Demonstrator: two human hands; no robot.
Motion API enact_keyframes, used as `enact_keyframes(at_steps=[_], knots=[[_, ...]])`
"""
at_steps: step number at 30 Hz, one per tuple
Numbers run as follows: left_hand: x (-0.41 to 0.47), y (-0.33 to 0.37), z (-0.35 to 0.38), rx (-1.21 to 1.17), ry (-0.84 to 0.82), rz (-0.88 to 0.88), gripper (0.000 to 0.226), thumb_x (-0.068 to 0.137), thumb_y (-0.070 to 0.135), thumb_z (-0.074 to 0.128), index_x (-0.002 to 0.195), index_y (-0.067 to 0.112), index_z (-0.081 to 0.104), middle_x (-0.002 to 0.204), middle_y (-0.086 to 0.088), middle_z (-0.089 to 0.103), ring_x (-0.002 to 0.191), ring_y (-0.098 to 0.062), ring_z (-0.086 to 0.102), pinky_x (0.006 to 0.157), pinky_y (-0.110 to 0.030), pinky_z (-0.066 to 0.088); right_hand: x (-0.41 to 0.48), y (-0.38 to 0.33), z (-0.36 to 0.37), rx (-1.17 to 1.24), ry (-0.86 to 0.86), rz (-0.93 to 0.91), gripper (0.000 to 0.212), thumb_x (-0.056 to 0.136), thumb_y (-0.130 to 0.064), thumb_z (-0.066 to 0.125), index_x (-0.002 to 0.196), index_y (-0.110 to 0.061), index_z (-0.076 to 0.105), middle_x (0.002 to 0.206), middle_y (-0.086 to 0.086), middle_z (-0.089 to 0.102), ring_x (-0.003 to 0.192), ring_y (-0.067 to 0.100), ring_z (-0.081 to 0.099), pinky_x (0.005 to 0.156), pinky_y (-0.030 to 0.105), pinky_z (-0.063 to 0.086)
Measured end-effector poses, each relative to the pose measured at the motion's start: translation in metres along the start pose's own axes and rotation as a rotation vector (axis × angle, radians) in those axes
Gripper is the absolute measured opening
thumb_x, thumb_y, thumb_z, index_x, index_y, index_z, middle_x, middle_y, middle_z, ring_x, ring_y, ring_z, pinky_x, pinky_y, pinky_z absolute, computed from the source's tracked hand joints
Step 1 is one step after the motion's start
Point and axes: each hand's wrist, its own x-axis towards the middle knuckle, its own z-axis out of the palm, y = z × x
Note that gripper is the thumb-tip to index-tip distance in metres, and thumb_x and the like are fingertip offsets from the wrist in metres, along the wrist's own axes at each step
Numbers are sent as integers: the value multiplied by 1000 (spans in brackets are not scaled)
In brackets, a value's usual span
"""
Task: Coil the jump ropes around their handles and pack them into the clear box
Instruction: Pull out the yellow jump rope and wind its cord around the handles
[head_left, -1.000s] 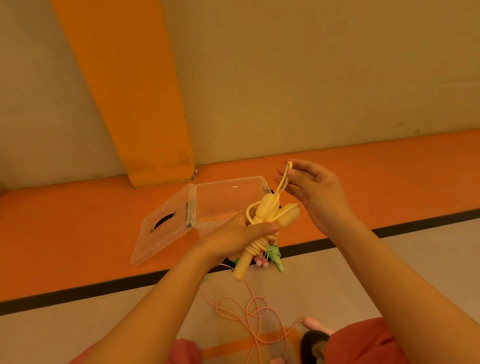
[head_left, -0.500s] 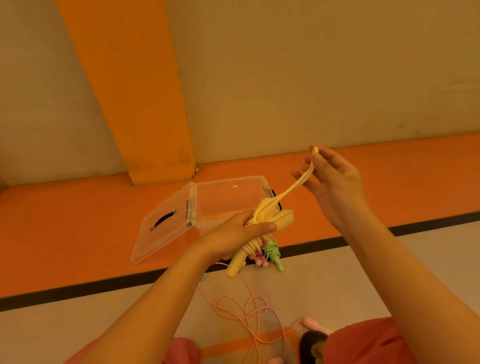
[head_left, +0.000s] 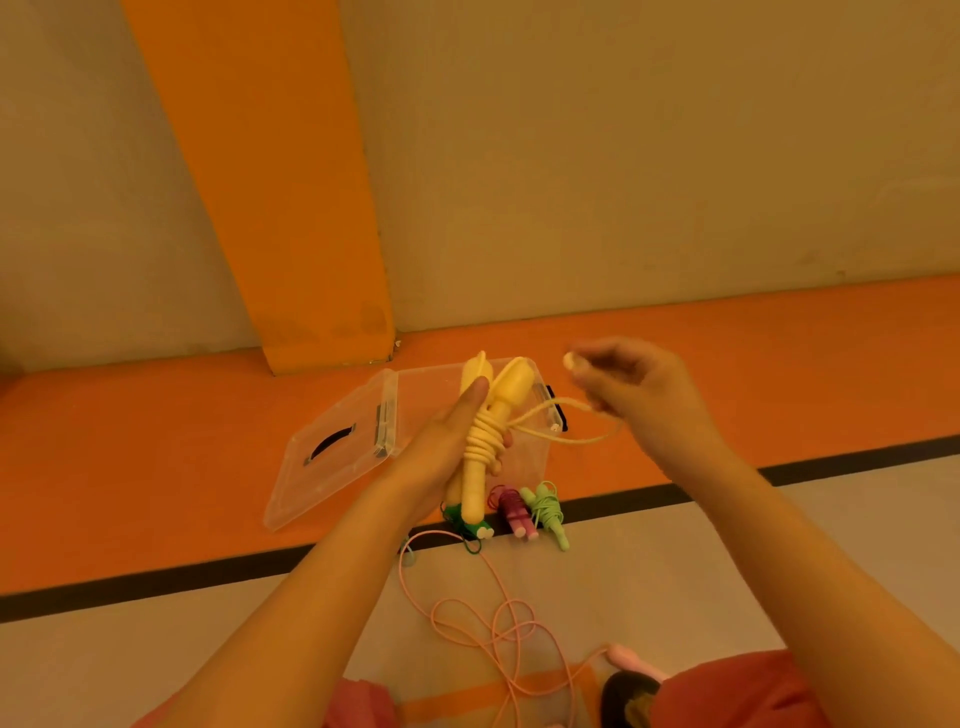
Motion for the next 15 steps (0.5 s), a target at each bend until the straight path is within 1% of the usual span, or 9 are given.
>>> enact_keyframes(at_steps=[2, 4, 6, 9, 12, 15], knots=[[-2, 1, 5, 57, 17, 52, 40, 97, 44, 41, 104, 9, 58, 74, -9, 62, 49, -11, 55, 45, -21, 48, -5, 4, 19, -154, -116, -23, 19, 84, -11, 67, 91, -28, 64, 77, -9, 64, 55, 2, 55, 56, 14, 48], [-6, 0, 11, 114, 19, 99, 40, 98, 44, 37, 99, 11, 58, 74, -8, 62, 49, -9, 55, 46, -20, 49, -6, 7, 33, -170, -106, -29, 21, 81, -8, 70, 89, -24, 59, 80, -4, 60, 53, 2, 56, 54, 15, 48], [-9, -1, 16, 127, 49, 134, 44, 99, 47, 31, 96, 13, 58, 71, -6, 62, 48, -8, 56, 46, -21, 49, -6, 8, 40, -134, -45, -15, 23, 79, -6, 72, 83, -20, 54, 78, 1, 60, 52, 4, 57, 51, 15, 46], [-8, -2, 17, 121, 90, 169, 48, 99, 51, 23, 99, 18, 57, 68, -5, 62, 48, -10, 56, 47, -23, 50, -5, 9, 45, -90, -13, 7, 20, 78, -4, 73, 77, -14, 55, 72, 6, 62, 50, 4, 59, 47, 14, 43], [-6, 0, 16, 94, 104, 173, 46, 101, 48, 23, 99, 17, 57, 67, -5, 61, 47, -12, 56, 46, -23, 49, -3, 10, 48, -29, 23, 33, 17, 77, -2, 73, 76, -11, 58, 67, 9, 63, 52, 9, 60, 47, 17, 44], [-3, 0, 16, 121, 108, 196, 38, 101, 45, 28, 98, 18, 56, 68, -4, 61, 47, -12, 55, 44, -23, 49, -2, 9, 51, 98, 61, 73, 12, 77, 2, 72, 77, -5, 61, 71, 17, 64, 52, 12, 60, 49, 18, 46]])
